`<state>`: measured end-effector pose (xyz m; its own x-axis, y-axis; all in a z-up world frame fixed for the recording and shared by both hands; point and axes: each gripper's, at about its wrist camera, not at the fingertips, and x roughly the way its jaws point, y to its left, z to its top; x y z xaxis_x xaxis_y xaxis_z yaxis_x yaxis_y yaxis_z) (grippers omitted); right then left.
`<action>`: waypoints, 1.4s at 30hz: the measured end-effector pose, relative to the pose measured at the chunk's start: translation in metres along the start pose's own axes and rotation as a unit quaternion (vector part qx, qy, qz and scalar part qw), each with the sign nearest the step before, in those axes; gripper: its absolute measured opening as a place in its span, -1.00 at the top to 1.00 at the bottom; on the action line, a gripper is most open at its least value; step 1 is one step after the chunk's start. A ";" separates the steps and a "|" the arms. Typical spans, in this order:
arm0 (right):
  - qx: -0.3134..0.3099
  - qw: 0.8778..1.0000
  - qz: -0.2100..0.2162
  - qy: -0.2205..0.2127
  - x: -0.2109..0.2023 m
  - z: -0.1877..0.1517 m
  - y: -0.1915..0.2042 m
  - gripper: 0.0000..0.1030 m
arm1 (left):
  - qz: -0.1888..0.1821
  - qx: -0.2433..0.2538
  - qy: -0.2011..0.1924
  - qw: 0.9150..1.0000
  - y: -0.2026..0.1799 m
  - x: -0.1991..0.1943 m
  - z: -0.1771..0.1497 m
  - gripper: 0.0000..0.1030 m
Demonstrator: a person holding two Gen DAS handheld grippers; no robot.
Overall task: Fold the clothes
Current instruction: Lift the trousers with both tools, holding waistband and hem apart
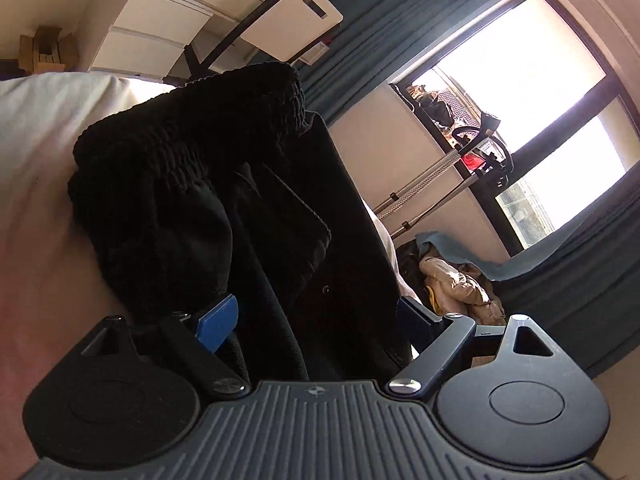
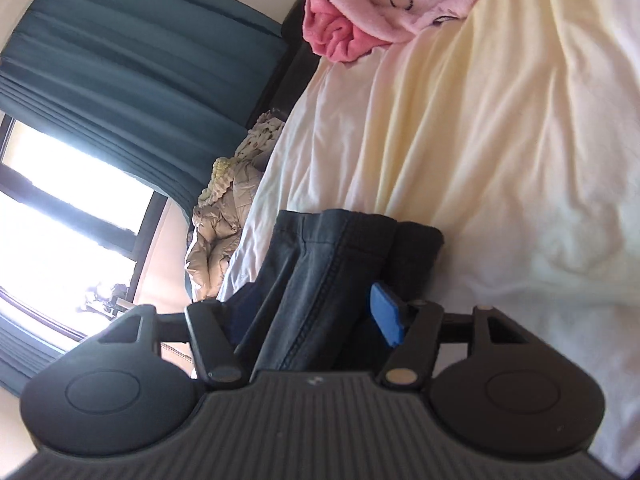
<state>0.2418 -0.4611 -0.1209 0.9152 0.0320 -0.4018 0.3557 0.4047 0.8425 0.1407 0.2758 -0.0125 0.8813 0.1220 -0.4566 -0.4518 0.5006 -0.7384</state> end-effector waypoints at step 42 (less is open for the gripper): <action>0.048 0.997 -0.059 -0.009 -0.100 0.017 -0.006 0.86 | -0.041 0.001 0.116 0.992 0.068 -0.029 0.078 0.75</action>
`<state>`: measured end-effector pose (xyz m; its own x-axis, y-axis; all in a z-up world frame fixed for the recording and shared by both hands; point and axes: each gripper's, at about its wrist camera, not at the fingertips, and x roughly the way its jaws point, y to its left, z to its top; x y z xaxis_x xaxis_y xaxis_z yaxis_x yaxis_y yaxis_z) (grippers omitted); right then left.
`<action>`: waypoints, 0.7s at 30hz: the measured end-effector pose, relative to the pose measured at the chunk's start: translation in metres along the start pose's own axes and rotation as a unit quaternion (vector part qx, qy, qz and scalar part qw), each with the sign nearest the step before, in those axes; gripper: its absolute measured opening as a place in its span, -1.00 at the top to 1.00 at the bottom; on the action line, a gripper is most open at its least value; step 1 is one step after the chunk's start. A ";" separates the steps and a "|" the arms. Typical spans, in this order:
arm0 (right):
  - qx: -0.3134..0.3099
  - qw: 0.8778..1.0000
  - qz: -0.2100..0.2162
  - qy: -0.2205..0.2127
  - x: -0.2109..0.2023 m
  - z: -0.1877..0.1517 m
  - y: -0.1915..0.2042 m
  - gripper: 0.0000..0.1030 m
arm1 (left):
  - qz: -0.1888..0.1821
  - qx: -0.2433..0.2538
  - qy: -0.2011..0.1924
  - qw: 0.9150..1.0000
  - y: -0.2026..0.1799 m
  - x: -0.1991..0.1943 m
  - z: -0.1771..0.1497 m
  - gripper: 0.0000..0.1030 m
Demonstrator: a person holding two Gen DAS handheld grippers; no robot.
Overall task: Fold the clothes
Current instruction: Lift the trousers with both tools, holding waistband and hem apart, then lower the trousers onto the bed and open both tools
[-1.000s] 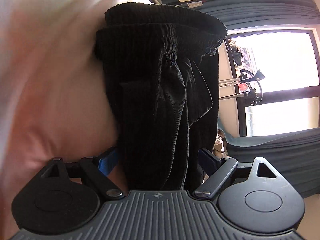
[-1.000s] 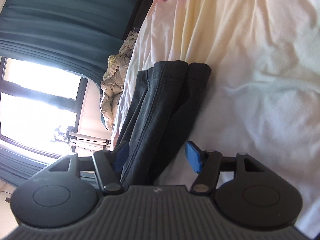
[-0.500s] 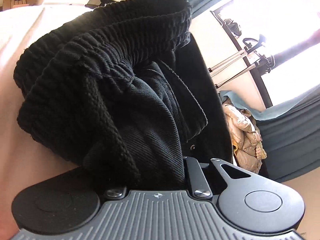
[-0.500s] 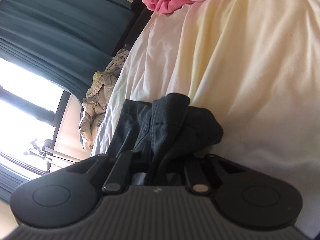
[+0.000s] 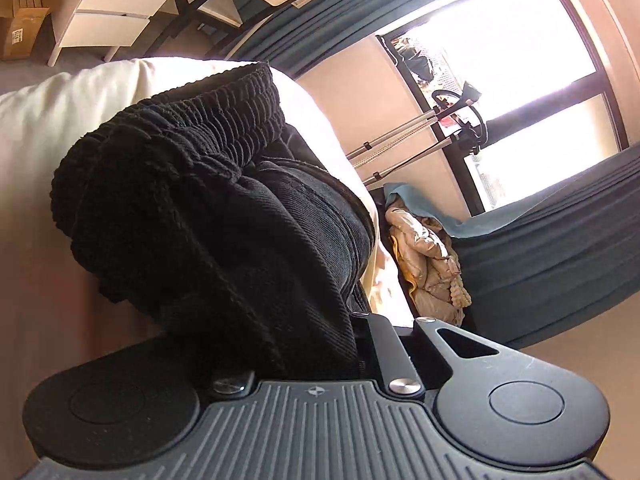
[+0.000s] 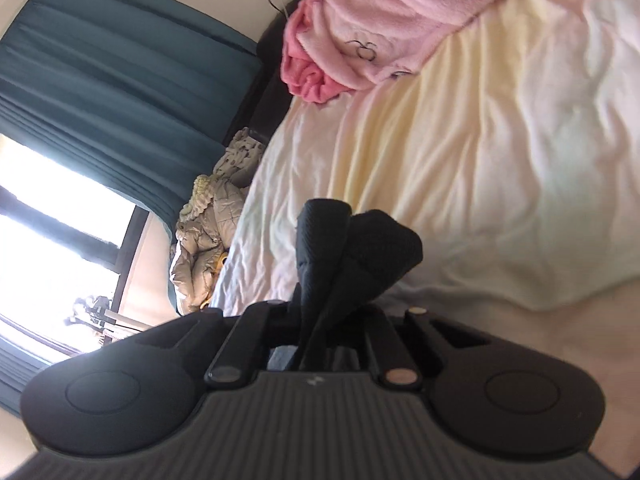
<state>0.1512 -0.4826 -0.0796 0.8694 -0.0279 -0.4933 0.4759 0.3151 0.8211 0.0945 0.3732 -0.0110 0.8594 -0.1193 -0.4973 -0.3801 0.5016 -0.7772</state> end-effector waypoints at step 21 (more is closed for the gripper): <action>0.014 0.999 0.043 0.027 -0.009 -0.022 -0.065 0.03 | 0.110 0.179 0.056 0.976 0.009 -0.055 -0.083 -0.24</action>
<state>0.1098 -0.4815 -0.1346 0.8997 0.0491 -0.4337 0.4031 0.2878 0.8688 0.0157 0.3133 -0.0231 0.7200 -0.0578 -0.6916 -0.3899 0.7907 -0.4720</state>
